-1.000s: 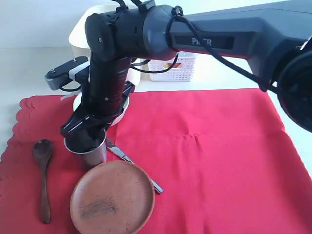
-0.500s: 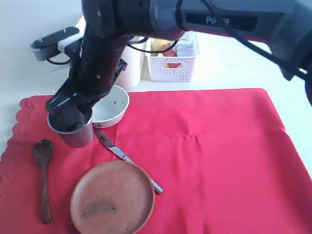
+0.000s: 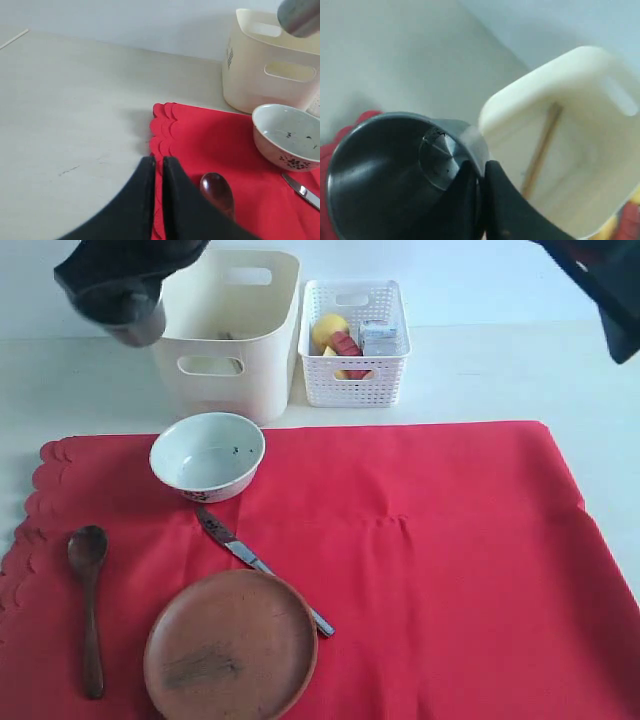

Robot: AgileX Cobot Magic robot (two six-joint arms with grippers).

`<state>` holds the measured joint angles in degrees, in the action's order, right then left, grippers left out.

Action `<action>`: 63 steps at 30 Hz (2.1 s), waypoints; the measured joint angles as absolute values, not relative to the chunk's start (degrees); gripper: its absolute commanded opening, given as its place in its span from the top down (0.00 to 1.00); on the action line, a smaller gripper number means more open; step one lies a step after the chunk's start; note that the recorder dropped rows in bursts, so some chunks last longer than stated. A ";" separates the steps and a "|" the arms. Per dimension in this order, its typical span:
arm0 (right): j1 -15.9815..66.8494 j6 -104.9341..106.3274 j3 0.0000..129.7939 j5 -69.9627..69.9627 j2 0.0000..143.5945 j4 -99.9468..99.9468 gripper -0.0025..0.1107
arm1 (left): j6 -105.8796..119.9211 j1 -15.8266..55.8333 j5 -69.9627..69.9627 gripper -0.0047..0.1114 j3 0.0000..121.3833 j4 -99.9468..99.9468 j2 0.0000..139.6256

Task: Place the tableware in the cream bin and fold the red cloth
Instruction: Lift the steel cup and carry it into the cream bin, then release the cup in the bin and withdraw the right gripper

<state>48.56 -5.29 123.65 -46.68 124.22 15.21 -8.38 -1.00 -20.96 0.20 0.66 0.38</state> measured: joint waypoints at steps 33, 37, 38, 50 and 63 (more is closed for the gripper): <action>45.57 -40.02 138.46 -49.76 146.01 51.90 0.55 | -8.38 -1.00 -20.96 0.89 0.20 0.66 0.38; 45.57 -40.02 138.46 -49.86 145.52 50.46 0.51 | -8.38 -1.00 -20.96 0.89 0.20 0.66 0.38; 45.57 -40.02 138.46 -50.02 145.00 49.83 0.51 | -8.38 -1.00 -20.96 0.89 0.20 0.66 0.38; 47.73 -21.59 138.50 -56.49 132.69 31.88 0.76 | -8.38 -1.00 -20.96 0.89 0.20 0.66 0.38; 50.86 -8.75 138.27 -69.77 122.77 20.58 0.98 | -8.38 -1.00 -20.96 0.89 0.20 0.66 0.38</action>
